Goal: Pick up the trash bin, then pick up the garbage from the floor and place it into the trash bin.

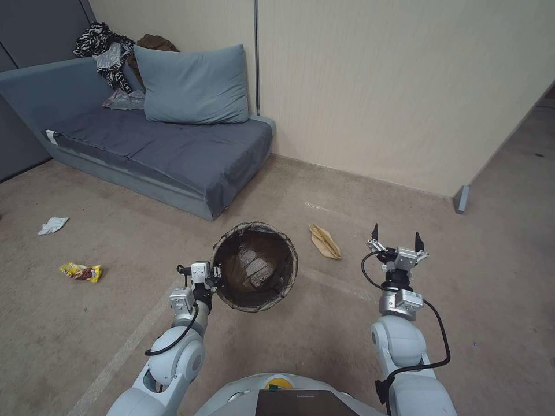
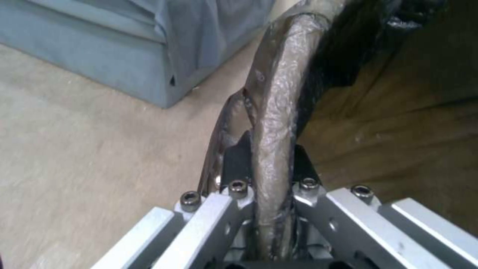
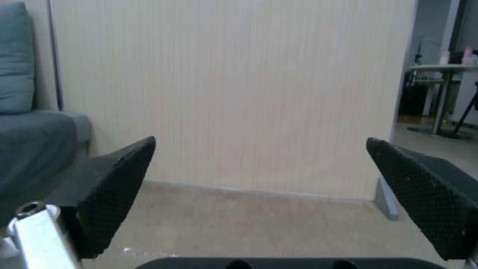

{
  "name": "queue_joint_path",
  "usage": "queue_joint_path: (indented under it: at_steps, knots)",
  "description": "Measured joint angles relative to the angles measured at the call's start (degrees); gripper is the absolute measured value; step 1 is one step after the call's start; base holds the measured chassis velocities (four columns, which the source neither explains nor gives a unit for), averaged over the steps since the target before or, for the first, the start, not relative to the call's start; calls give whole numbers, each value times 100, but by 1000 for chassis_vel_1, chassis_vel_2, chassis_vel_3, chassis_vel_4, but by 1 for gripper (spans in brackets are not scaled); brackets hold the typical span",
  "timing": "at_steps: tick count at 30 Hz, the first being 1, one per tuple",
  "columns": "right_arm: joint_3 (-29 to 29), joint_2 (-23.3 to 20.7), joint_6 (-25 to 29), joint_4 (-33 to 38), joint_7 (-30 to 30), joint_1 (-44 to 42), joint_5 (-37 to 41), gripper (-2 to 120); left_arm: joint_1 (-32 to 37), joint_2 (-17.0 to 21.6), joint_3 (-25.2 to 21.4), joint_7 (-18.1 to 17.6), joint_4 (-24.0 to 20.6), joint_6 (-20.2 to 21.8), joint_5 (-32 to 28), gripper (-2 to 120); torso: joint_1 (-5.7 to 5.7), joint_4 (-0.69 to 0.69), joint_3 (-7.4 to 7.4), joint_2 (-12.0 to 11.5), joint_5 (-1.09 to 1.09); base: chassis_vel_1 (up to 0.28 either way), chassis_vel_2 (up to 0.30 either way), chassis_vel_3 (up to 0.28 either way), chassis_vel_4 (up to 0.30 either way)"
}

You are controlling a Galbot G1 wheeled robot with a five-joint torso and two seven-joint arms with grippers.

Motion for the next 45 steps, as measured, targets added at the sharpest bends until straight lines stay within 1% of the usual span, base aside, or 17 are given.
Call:
queue_joint_path:
  at_steps: [2,5,8,9,11,13,15,16,21,23,25,29,30,36,45]
  knots:
    - [-4,10,-7,1,-1,1,-4,100,-6,9,-2,-1,5,0,-9,0,1,3,0,0,4,-240,280,254,-263]
    - [-9,22,-10,2,-1,8,-10,100,-10,17,-15,1,5,0,-20,0,1,2,0,0,0,-281,284,263,-282]
    - [-22,36,-18,2,-1,14,-21,100,-9,36,-29,2,0,0,-40,0,0,0,0,0,3,-286,281,270,-287]
    - [-24,41,-21,1,-1,22,-25,100,-10,45,-39,2,-5,-1,-47,0,1,2,1,0,0,-280,285,276,-280]
    - [-28,44,-23,1,-1,23,-26,100,-10,48,-40,2,-6,-1,-51,0,1,3,0,0,2,-280,285,300,-305]
    - [-29,45,-24,0,-1,26,-27,100,-10,50,-41,4,-13,-1,-53,0,1,2,1,0,0,-300,303,288,-283]
    - [-28,45,-24,0,0,27,-29,100,-11,51,-43,5,-15,-2,-53,0,0,1,-1,0,2,-281,282,286,-288]
    - [-30,46,-26,-2,-1,27,-29,100,-11,51,-43,4,-15,-2,-55,0,1,4,2,-1,2,-270,278,287,-276]
    - [-30,47,-28,-2,1,27,-31,100,-10,53,-42,6,-16,-2,-56,0,1,1,0,0,3,-281,285,285,-277]
    - [-31,47,-27,-2,-1,27,-31,100,-11,53,-43,6,-16,-2,-56,0,0,3,0,0,2,-283,273,284,-278]
    - [-29,46,-27,-2,2,27,-32,100,-10,53,-43,7,-17,-2,-56,0,0,0,0,0,1,-301,272,275,-277]
    - [-30,46,-27,-2,2,29,-33,100,-11,53,-44,7,-18,-2,-56,0,1,1,1,0,1,-237,231,245,-229]
    - [-33,47,-28,-2,-1,28,-33,100,-11,53,-44,7,-18,-2,-56,0,2,4,2,-1,3,-132,141,83,-97]
    - [-30,47,-28,-2,2,25,-33,100,-9,53,-43,8,-19,-2,-56,0,0,1,-1,0,2,-38,45,24,-40]
    - [-30,47,-28,-2,2,26,-33,100,-9,52,-42,8,-20,-2,-55,0,0,1,-1,0,2,26,-24,-24,23]
